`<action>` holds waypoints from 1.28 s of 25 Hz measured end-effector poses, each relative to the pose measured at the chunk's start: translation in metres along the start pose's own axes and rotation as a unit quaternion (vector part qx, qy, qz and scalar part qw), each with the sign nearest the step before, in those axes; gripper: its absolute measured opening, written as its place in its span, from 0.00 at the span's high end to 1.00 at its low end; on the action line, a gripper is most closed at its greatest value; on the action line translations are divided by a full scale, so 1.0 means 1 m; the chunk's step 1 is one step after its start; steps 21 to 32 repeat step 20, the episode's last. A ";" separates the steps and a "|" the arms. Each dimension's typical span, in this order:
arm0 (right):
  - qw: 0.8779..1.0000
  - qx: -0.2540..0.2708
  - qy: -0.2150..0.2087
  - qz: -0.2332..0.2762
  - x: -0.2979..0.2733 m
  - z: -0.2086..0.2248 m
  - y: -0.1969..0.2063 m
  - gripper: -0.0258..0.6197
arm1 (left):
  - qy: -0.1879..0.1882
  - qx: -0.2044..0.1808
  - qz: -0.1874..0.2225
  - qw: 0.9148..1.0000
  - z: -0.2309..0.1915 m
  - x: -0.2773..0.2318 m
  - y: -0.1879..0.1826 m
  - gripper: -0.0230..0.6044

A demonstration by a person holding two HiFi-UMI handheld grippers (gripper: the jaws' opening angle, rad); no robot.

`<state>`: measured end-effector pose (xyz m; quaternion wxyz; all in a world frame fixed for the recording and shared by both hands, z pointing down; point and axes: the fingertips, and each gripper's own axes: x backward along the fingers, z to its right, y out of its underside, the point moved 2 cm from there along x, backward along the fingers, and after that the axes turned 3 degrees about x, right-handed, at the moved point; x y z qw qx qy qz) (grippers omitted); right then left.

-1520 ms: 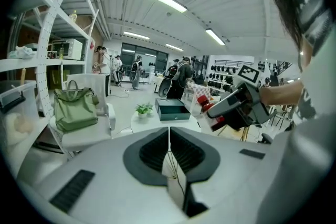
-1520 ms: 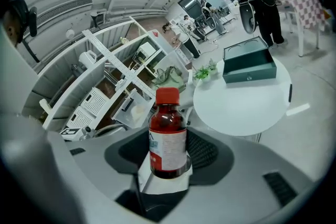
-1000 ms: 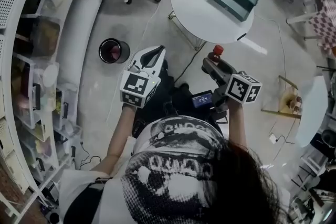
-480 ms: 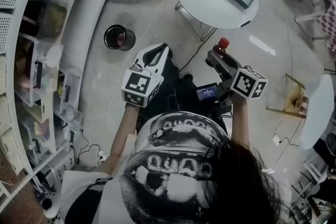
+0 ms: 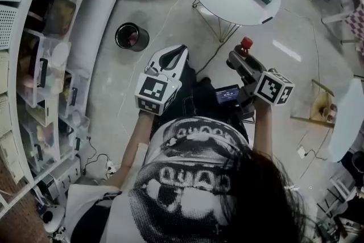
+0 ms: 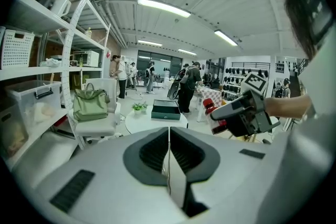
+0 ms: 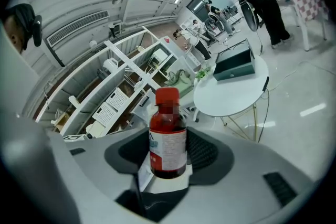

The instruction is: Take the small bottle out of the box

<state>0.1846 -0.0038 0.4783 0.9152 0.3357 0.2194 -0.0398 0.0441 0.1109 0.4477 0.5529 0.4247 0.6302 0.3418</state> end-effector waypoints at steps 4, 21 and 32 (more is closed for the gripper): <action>1.000 -0.001 -0.005 0.009 0.003 -0.002 0.000 0.62 | 0.003 -0.006 0.002 1.000 0.003 0.003 -0.001 0.94; 0.999 -0.014 0.010 0.046 0.026 0.006 -0.001 0.62 | 0.007 -0.014 0.006 1.000 0.010 0.017 0.004 0.94; 0.999 -0.014 0.010 0.046 0.026 0.006 -0.001 0.62 | 0.007 -0.014 0.006 1.000 0.010 0.017 0.004 0.94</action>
